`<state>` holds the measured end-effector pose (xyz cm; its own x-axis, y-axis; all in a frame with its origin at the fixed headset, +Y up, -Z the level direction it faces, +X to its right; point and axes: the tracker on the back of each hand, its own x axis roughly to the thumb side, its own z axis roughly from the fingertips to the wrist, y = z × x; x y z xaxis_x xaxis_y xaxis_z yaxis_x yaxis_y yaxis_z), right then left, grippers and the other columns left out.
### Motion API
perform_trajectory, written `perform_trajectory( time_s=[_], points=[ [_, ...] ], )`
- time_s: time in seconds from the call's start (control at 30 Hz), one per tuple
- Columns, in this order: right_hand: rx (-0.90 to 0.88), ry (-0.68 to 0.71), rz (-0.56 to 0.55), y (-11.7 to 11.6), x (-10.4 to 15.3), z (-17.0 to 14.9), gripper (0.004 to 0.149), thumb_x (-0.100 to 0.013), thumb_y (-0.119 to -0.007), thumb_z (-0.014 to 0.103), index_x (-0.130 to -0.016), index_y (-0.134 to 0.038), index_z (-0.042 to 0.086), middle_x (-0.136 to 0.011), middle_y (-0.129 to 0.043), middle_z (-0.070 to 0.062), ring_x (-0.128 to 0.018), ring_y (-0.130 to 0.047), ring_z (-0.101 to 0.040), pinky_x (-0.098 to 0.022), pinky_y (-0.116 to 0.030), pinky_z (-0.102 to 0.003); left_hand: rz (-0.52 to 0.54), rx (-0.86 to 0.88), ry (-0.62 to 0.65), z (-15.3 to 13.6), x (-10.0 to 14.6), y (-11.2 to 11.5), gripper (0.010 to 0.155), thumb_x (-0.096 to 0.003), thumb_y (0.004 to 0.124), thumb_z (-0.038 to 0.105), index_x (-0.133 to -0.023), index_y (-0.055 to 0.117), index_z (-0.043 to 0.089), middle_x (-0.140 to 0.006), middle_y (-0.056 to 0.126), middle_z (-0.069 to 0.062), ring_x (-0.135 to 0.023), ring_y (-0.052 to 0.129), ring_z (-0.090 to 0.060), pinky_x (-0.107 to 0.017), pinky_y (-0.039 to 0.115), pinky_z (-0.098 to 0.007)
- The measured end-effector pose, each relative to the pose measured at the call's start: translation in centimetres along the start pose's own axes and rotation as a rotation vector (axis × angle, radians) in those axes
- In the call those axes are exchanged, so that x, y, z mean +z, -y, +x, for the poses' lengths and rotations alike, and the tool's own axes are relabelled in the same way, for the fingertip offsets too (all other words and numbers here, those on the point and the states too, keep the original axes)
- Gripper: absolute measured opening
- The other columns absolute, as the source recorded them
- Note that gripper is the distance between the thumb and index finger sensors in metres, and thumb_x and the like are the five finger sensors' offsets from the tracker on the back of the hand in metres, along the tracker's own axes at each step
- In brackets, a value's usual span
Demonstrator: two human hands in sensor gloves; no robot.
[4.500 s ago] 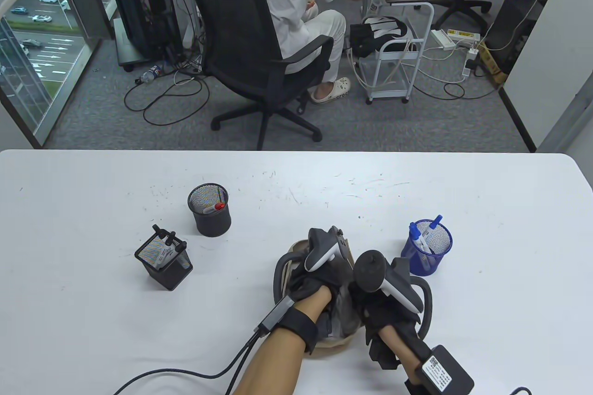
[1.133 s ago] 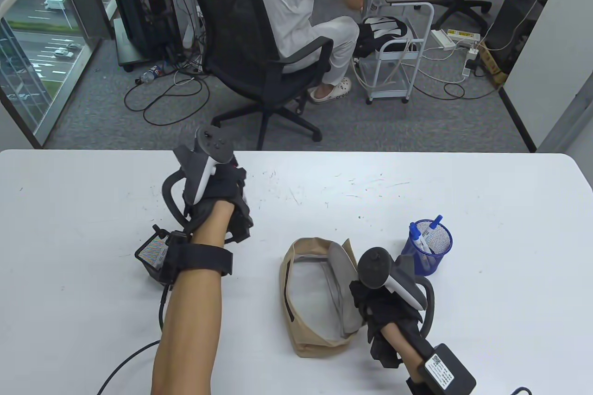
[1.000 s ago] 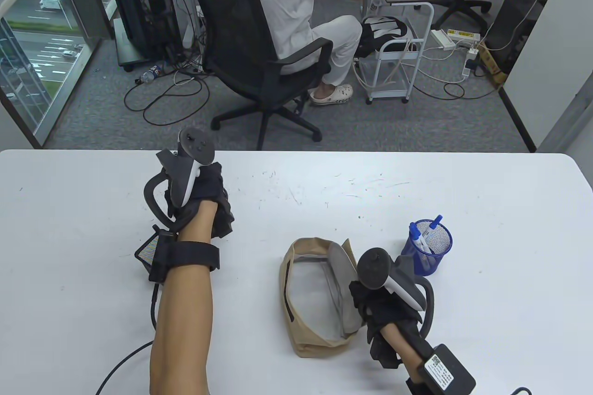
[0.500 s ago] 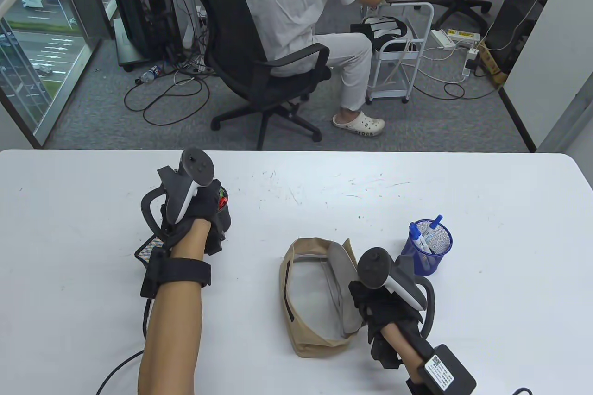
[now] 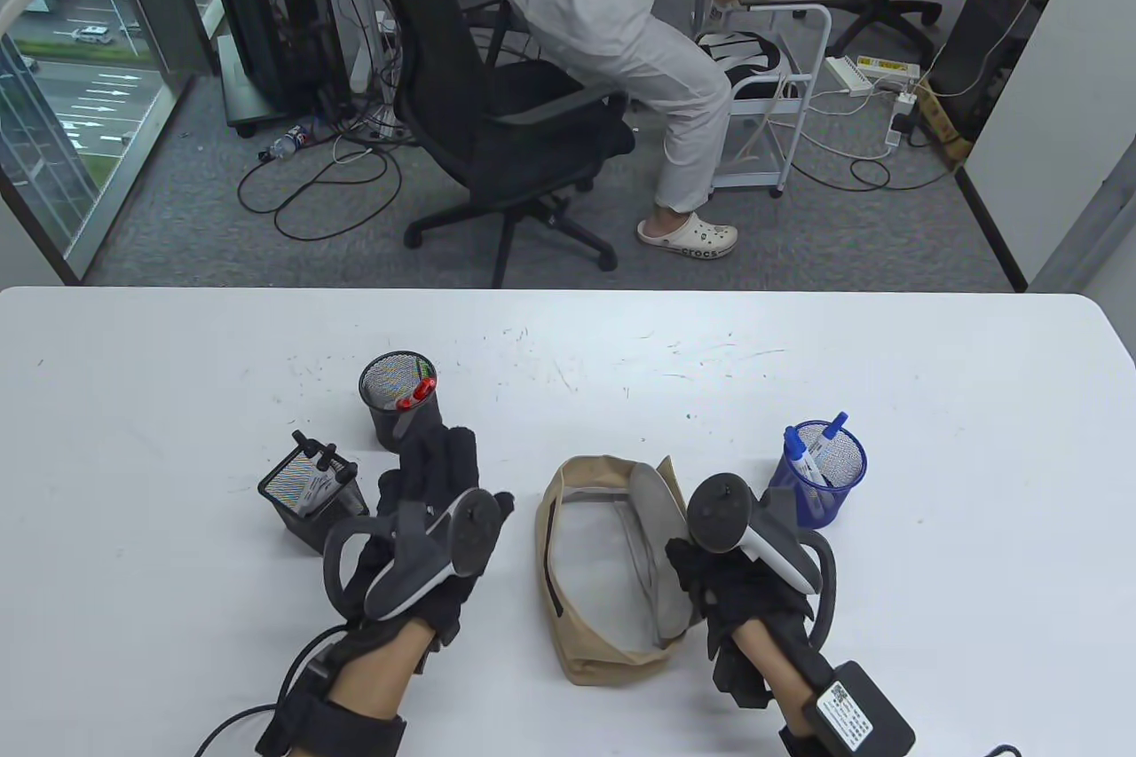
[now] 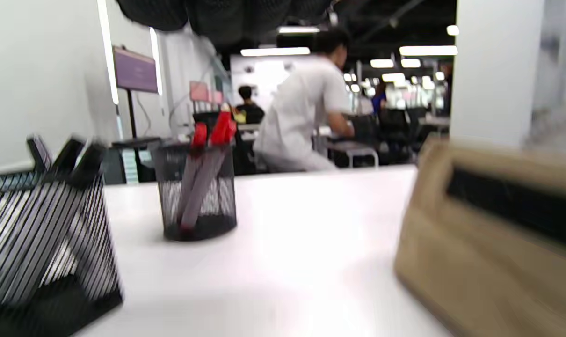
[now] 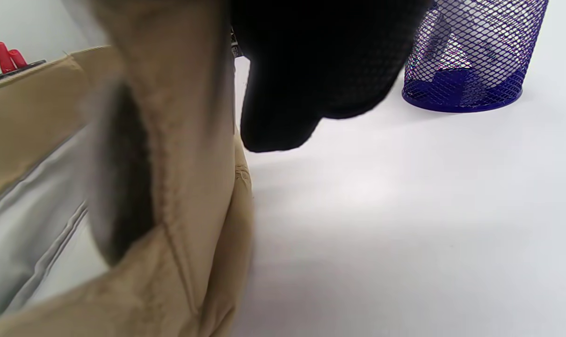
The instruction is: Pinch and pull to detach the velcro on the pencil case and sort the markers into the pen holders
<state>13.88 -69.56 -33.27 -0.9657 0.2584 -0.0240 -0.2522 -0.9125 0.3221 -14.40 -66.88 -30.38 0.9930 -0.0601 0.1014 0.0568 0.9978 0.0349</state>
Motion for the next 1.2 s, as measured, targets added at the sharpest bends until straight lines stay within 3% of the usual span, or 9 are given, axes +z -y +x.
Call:
perform_trajectory(
  time_s=[0.1,0.33,0.6,0.77,0.87,0.97,1.07,1.2],
  points=[
    [0.003,-0.003,-0.002,0.0,0.0,0.0,0.063,-0.049,-0.085,0.038,-0.095,-0.074,-0.003,-0.073,-0.101,-0.019,-0.036,-0.109,-0.024,-0.024,-0.09,-0.035,-0.091,0.009,0.002,0.1,1.2,3.4,0.086,-0.0496,0.036,0.061,-0.123,0.024,0.017,-0.129,0.025,-0.013,-0.115,0.03,-0.039,-0.078,0.037,-0.057],
    [0.022,-0.006,-0.01,0.1,0.2,0.3,0.064,-0.049,-0.085,0.039,-0.095,-0.074,-0.004,-0.074,-0.1,-0.019,-0.038,-0.109,-0.025,-0.025,-0.09,-0.036,-0.249,-0.003,0.013,-0.3,1.1,7.8,0.084,-0.0492,0.032,0.06,-0.121,0.013,0.02,-0.127,0.009,-0.008,-0.114,0.012,-0.036,-0.078,0.025,-0.056],
    [-0.008,0.008,-0.065,1.8,2.4,0.2,0.069,-0.05,-0.078,0.046,-0.098,-0.069,-0.003,-0.082,-0.095,-0.023,-0.05,-0.107,-0.032,-0.032,-0.089,-0.042,-0.257,0.028,0.019,-0.5,1.0,8.4,0.084,-0.0497,0.033,0.059,-0.121,0.015,0.02,-0.127,0.011,-0.009,-0.114,0.013,-0.036,-0.078,0.025,-0.057],
    [-0.041,-0.001,-0.226,2.1,5.5,-2.4,0.066,-0.053,-0.069,0.044,-0.105,-0.061,0.004,-0.096,-0.084,-0.022,-0.069,-0.098,-0.038,-0.044,-0.084,-0.051,-0.253,0.032,0.029,-0.3,1.0,8.3,0.084,-0.0499,0.034,0.059,-0.121,0.016,0.019,-0.127,0.012,-0.01,-0.114,0.014,-0.037,-0.078,0.026,-0.057],
    [0.051,-0.029,-0.273,0.6,6.2,-4.4,0.067,-0.055,-0.066,0.042,-0.111,-0.049,0.01,-0.112,-0.063,-0.02,-0.093,-0.077,-0.047,-0.059,-0.071,-0.061,-0.256,0.033,0.034,-0.1,1.1,8.5,0.084,-0.05,0.034,0.059,-0.121,0.017,0.018,-0.127,0.012,-0.01,-0.114,0.015,-0.037,-0.077,0.026,-0.057],
    [0.217,-0.079,-0.214,-2.0,5.4,-6.6,0.071,-0.054,-0.058,0.046,-0.114,-0.031,0.018,-0.122,-0.031,-0.013,-0.111,-0.038,-0.042,-0.073,-0.047,-0.064,-0.261,0.029,0.024,0.0,1.1,8.5,0.084,-0.0501,0.034,0.059,-0.121,0.017,0.018,-0.127,0.013,-0.011,-0.113,0.015,-0.038,-0.077,0.027,-0.057],
    [0.244,-0.086,-0.102,-4.0,4.2,-7.9,0.076,-0.052,-0.051,0.051,-0.111,-0.015,0.02,-0.118,-0.007,-0.009,-0.109,-0.011,-0.035,-0.074,-0.023,-0.061,-0.258,0.035,0.025,0.0,1.2,8.5,0.084,-0.0502,0.034,0.059,-0.121,0.017,0.018,-0.126,0.012,-0.011,-0.113,0.015,-0.038,-0.077,0.027,-0.057],
    [0.272,-0.123,-0.074,-4.9,3.5,-8.3,0.078,-0.05,-0.047,0.053,-0.109,-0.008,0.021,-0.115,0.0,-0.007,-0.106,-0.003,-0.032,-0.073,-0.016,-0.058,-0.254,0.045,0.025,0.0,1.3,8.6,0.084,-0.0501,0.034,0.059,-0.121,0.016,0.018,-0.126,0.012,-0.011,-0.113,0.015,-0.038,-0.077,0.027,-0.057]
  ],
)
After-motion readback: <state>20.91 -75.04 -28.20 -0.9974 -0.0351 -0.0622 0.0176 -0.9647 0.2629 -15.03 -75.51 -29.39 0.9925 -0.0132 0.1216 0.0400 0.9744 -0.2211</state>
